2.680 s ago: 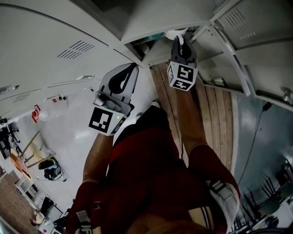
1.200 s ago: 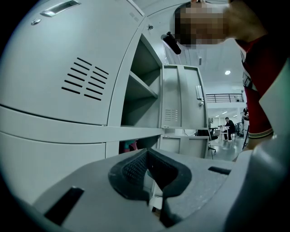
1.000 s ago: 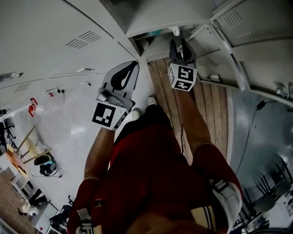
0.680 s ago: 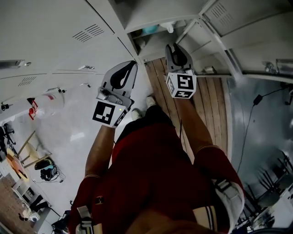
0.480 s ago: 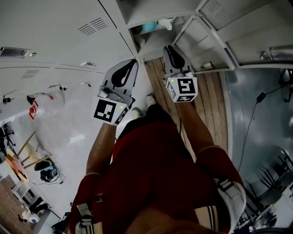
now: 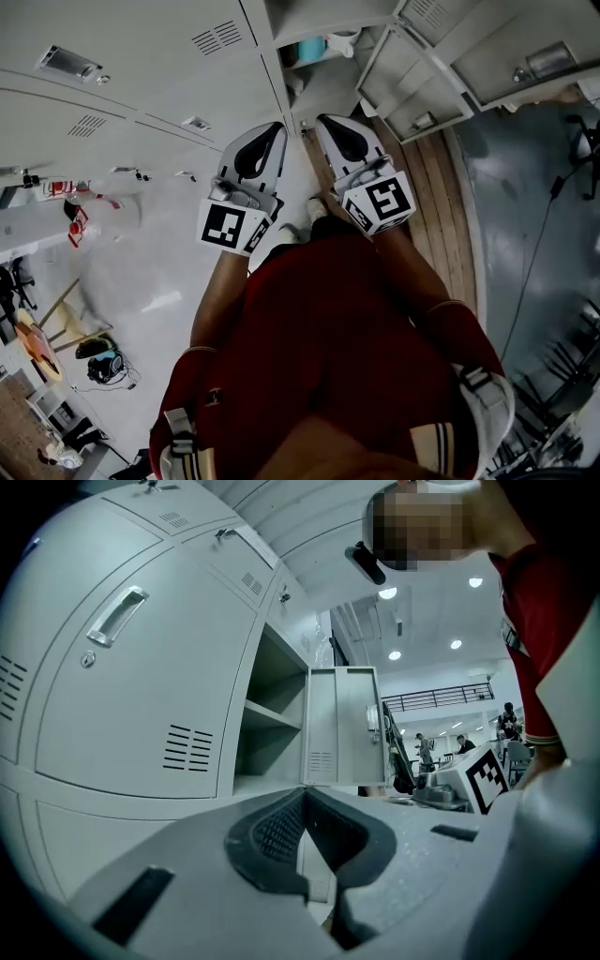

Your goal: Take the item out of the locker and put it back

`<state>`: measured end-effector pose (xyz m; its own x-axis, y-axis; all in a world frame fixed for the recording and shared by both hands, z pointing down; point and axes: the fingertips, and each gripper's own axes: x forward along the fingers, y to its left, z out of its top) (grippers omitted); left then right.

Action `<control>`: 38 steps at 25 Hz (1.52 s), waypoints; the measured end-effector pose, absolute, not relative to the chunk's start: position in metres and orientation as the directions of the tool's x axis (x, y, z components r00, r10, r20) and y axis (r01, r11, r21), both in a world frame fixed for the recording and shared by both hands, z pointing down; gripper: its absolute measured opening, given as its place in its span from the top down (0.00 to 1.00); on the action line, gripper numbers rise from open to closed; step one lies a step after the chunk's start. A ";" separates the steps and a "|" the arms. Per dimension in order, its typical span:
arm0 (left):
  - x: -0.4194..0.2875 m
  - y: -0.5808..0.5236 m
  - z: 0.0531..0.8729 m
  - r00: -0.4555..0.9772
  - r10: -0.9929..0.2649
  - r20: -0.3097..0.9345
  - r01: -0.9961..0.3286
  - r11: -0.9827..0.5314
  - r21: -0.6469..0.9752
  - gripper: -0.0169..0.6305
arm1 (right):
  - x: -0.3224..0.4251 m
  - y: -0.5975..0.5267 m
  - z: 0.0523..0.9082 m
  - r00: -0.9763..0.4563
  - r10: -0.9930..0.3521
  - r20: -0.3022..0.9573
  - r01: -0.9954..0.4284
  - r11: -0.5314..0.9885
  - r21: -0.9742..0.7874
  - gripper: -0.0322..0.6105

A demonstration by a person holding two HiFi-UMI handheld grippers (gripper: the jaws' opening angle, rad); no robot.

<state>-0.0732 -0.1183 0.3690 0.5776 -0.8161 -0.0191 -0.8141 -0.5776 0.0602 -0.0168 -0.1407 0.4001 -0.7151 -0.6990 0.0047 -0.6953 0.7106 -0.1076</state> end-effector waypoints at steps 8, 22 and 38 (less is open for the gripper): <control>-0.086 -0.090 0.347 0.581 -0.811 -0.060 -0.811 -0.584 0.034 0.96 | -0.034 -0.106 0.362 -0.758 -0.650 -0.042 -0.648 0.759 -0.058 0.95; -0.098 -0.078 0.328 0.604 -0.793 -0.086 -0.795 -0.606 0.008 0.96 | -0.034 -0.094 0.331 -0.739 -0.667 -0.093 -0.668 0.744 -0.029 0.95; -0.094 -0.075 0.317 0.621 -0.777 -0.107 -0.782 -0.623 -0.012 0.96 | -0.032 -0.094 0.330 -0.729 -0.680 -0.074 -0.682 0.731 0.001 0.95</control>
<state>-0.0939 -0.0749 0.3167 0.6209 -0.7766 -0.1069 -0.7818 -0.6234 -0.0122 -0.0316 -0.0944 0.3297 -0.7291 -0.6804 -0.0735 -0.6823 0.7311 0.0005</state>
